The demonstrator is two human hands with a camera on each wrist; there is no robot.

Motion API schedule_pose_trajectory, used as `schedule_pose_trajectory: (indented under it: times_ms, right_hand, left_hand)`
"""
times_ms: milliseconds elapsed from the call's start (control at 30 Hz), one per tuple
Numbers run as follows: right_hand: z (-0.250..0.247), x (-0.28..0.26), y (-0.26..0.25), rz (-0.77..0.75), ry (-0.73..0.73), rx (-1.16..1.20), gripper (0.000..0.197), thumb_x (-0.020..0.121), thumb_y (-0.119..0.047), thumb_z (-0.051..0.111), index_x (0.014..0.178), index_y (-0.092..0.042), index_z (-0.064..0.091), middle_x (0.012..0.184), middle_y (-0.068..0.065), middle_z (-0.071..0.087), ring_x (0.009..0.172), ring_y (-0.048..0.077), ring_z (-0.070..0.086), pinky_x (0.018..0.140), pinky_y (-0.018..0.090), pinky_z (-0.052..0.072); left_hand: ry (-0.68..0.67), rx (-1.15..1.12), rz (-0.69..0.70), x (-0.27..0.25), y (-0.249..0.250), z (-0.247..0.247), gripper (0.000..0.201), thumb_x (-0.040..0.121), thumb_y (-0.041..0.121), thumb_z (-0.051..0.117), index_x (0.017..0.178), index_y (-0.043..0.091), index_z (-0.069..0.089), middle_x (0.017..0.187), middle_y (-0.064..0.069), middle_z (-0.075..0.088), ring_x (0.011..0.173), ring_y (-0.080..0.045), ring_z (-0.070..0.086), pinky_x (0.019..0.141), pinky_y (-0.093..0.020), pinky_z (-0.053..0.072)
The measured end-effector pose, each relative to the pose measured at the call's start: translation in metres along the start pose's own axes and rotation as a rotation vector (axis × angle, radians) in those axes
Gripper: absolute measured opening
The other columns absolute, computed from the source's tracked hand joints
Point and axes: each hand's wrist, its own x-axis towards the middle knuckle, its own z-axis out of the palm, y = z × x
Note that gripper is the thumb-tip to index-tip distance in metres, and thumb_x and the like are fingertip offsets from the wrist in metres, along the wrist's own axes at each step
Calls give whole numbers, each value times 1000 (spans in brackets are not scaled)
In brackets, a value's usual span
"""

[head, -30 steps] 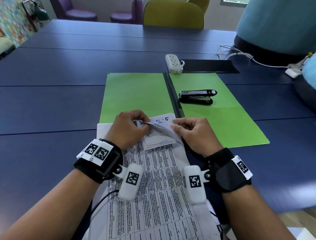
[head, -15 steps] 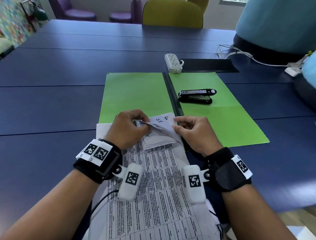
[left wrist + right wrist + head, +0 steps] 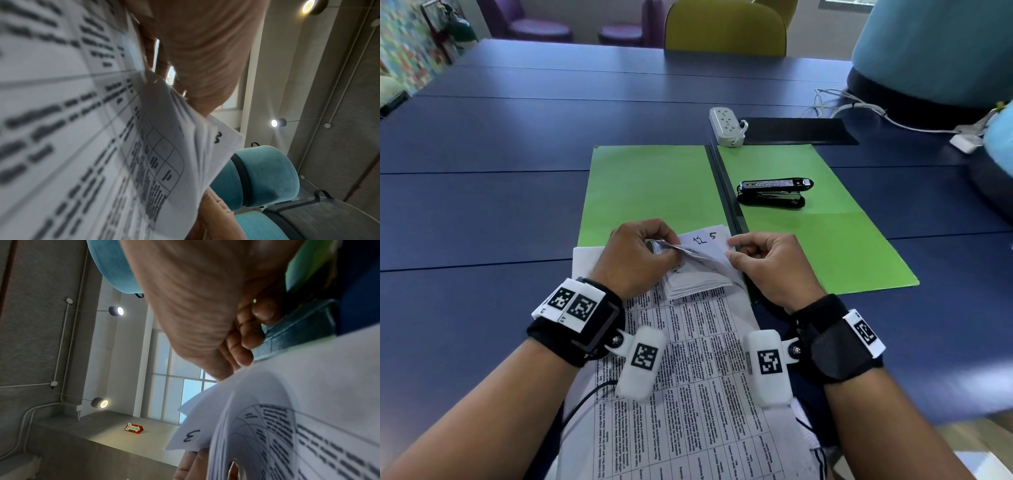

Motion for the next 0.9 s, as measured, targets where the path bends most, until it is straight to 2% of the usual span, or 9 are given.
schedule_pose_trajectory:
  times_ms: [133, 200, 300, 433, 500, 567, 700, 800, 900]
  right_hand:
    - [0, 0, -1, 0, -5, 17, 12, 80, -13, 80, 90, -17, 74, 76, 6, 61, 67, 13, 52, 66, 27, 48]
    - [0, 0, 0, 11, 11, 25, 14, 80, -13, 81, 92, -16, 74, 76, 6, 60, 67, 13, 52, 65, 24, 49]
    - [-1, 0, 2, 25, 29, 20, 15, 79, -15, 81, 93, -13, 75, 75, 5, 64, 65, 10, 54, 62, 18, 50]
    - [-1, 0, 1, 18, 14, 13, 10, 80, -14, 80, 88, -16, 75, 78, 13, 69, 64, 10, 57, 64, 22, 52]
    - [-1, -1, 0, 8, 1, 9, 9, 80, -13, 80, 86, -19, 75, 78, 16, 68, 64, 12, 55, 65, 26, 51]
    - [-2, -2, -2, -4, -8, 3, 10, 81, -12, 80, 85, -20, 75, 72, 8, 61, 63, 11, 50, 62, 24, 47]
    - [-1, -3, -5, -44, -23, 17, 14, 80, -9, 79, 77, -21, 73, 67, 0, 59, 59, 9, 46, 57, 20, 42]
    - [0, -5, -6, -59, -80, 35, 14, 80, -8, 80, 78, -20, 72, 68, 4, 61, 59, 10, 48, 57, 23, 43]
    - [1, -7, -7, -76, -134, 35, 13, 82, -9, 78, 79, -22, 76, 72, 12, 71, 64, 14, 57, 61, 27, 49]
  left_hand:
    - [10, 24, 18, 0, 2, 0, 23, 62, 43, 67, 78, 27, 71, 69, 8, 74, 61, -43, 64, 61, -56, 57]
    - [10, 28, 17, 0, 2, 0, 23, 62, 43, 67, 78, 27, 71, 70, 8, 74, 65, -46, 64, 61, -56, 57]
    - [8, 20, 9, 0, 1, 1, 23, 63, 43, 67, 78, 27, 71, 69, 7, 74, 57, -40, 61, 55, -47, 54]
    - [2, -4, -10, 1, -1, 1, 22, 63, 42, 67, 78, 28, 71, 68, 7, 73, 59, -22, 55, 60, -34, 45]
    - [1, -5, -17, 0, -1, 1, 22, 63, 42, 67, 79, 27, 71, 69, 4, 74, 59, -22, 56, 61, -34, 45]
    - [4, -5, -19, 0, 0, 1, 22, 63, 42, 68, 79, 27, 71, 70, 3, 74, 60, -23, 57, 61, -36, 47]
    - [-2, 17, -6, -1, 2, 0, 21, 64, 41, 68, 80, 27, 71, 71, 6, 74, 57, -36, 60, 56, -51, 54]
    - [3, 11, -7, -2, 2, -1, 24, 63, 43, 70, 81, 28, 71, 77, 7, 75, 59, -27, 58, 57, -47, 54]
    - [16, 20, -30, -1, 3, -2, 23, 70, 28, 76, 91, 32, 70, 88, 15, 75, 74, -30, 69, 70, -51, 59]
